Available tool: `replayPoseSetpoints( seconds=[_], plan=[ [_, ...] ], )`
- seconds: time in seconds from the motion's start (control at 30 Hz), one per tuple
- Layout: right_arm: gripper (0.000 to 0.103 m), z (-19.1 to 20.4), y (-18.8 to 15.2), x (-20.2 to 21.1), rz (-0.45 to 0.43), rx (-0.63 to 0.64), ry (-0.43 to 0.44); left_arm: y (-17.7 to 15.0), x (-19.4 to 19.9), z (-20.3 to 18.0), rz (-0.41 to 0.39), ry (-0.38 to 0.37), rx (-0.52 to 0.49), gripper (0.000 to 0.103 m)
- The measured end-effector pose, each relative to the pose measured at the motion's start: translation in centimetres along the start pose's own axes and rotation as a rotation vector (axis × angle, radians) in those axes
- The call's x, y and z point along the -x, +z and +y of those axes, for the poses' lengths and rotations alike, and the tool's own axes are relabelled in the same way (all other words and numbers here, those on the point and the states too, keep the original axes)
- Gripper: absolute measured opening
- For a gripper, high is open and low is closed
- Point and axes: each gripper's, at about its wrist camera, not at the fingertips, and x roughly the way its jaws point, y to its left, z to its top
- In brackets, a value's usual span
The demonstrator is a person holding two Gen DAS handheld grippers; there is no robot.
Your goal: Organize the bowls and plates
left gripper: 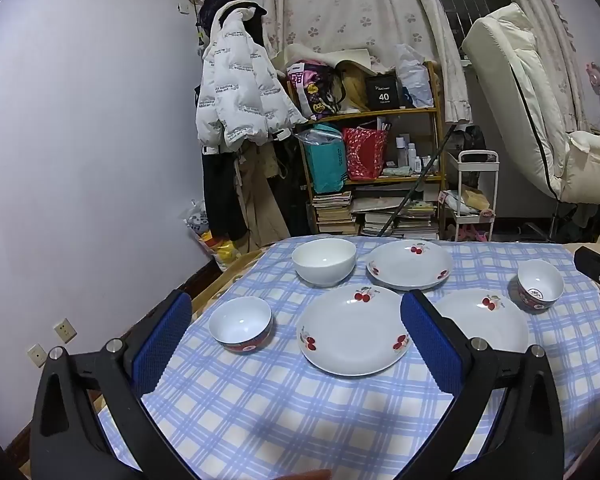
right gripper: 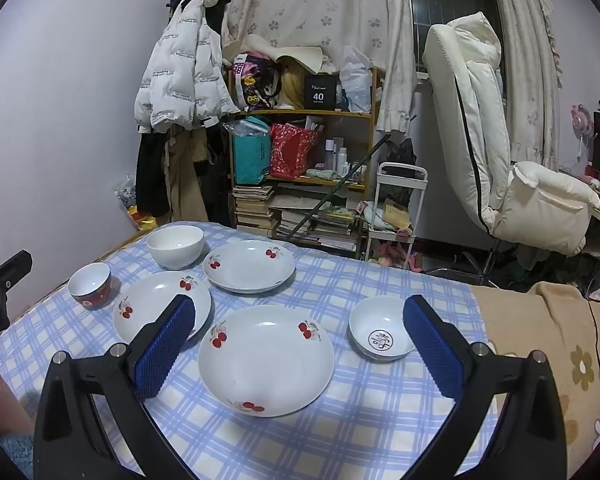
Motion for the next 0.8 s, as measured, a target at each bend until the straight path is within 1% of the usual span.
replayPoseSetpoints(
  seconds=[0.13, 0.3, 0.33, 0.57, 0.8],
  plan=[
    [0.103, 0.01, 0.00, 0.01, -0.003, 0.001, -0.001, 0.04, -0.11, 0.07, 0.000, -0.012, 0.001, 0.102],
    [0.103, 0.04, 0.01, 0.00, -0.002, 0.003, -0.001, 0.10, -0.68, 0.17, 0.005, -0.007, -0.004, 0.102],
    [0.103, 0.06, 0.01, -0.02, -0.002, 0.003, -0.001, -0.12, -0.11, -0.28, -0.007, -0.006, -0.006, 0.102],
    [0.103, 0.08, -0.02, -0.01, -0.003, 0.003, -0.001, -0.09, 0.08, 0.12, -0.010, -0.001, -0.010, 0.102],
    [0.103, 0.12, -0.05, -0.05, -0.003, 0.002, -0.001, -0.58, -0.29, -0.07, -0.014, 0.009, -0.012, 0.102]
  ],
)
